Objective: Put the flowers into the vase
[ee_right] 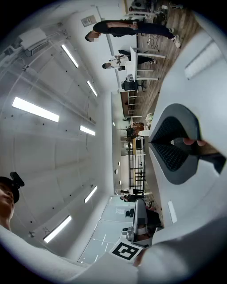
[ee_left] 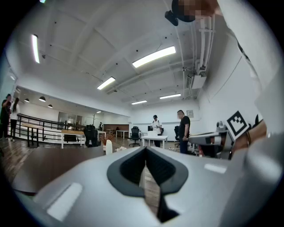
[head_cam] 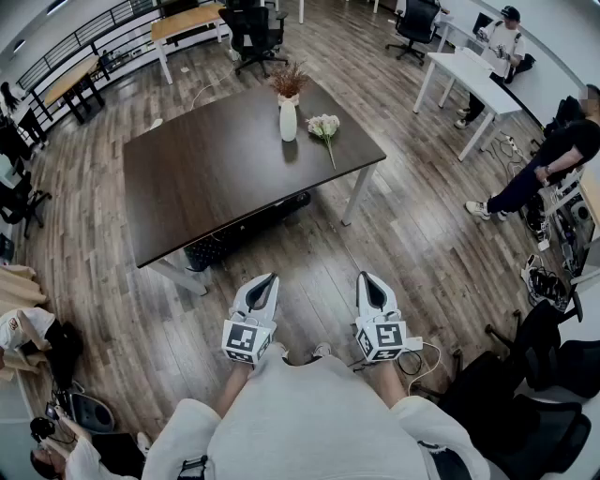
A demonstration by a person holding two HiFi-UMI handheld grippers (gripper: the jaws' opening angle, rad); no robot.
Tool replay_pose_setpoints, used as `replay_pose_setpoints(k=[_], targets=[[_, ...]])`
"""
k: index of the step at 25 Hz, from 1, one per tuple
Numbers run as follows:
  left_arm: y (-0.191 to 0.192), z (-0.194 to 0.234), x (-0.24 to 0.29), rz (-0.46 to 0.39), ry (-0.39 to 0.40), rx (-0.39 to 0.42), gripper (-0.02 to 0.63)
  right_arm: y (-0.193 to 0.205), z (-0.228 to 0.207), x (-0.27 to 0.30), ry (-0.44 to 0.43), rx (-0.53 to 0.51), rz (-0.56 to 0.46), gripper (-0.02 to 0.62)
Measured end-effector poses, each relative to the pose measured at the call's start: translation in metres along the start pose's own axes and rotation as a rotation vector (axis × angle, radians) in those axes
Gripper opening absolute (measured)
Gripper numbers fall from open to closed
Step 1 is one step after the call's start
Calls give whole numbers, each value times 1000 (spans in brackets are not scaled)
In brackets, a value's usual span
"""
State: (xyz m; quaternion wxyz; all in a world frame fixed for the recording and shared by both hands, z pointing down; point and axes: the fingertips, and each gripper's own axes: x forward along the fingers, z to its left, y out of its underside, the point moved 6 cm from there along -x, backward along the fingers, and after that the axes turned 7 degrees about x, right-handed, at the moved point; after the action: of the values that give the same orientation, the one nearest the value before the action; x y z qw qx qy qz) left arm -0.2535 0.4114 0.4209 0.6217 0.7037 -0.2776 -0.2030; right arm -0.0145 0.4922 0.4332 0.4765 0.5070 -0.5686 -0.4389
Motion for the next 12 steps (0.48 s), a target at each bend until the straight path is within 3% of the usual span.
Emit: replay_pose_setpoints(k=[12], targets=[[1,4,6,5,-16,7,11,1,-2,7,-12,0,-7,-5]])
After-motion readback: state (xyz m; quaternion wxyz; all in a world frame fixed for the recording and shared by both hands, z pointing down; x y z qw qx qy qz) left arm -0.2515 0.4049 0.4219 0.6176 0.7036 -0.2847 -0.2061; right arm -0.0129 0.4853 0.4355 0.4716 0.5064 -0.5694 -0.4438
